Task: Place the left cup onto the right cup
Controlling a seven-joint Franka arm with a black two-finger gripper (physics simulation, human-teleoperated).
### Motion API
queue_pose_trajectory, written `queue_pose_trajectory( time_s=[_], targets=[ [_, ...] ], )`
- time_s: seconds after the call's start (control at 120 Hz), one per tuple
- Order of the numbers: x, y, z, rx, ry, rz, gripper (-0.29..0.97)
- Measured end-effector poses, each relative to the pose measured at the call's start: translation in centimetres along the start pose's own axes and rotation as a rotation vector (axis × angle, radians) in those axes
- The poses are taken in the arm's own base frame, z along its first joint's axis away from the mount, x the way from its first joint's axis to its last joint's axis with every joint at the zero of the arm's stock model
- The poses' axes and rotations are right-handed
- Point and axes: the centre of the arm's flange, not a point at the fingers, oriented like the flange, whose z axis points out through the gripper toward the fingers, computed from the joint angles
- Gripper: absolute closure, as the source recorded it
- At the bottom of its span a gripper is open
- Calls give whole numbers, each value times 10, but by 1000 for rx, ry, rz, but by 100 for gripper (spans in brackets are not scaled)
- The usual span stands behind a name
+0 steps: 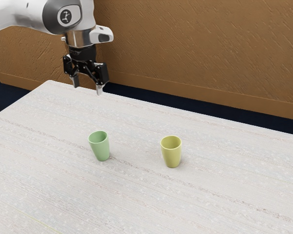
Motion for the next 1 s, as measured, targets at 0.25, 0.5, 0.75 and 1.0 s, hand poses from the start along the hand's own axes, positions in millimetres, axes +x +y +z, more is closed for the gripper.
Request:
queue_pose_trajectory(
  time_s=[0.25,0.5,0.75,1.0],
  targets=[
    [0,-2,1,0,-1,-5,0],
    [1,-5,14,-4,-9,-10,0],
    [7,-6,46,-17,-24,-16,0],
    [17,-11,70,-38,-21,-32,0]
  ],
)
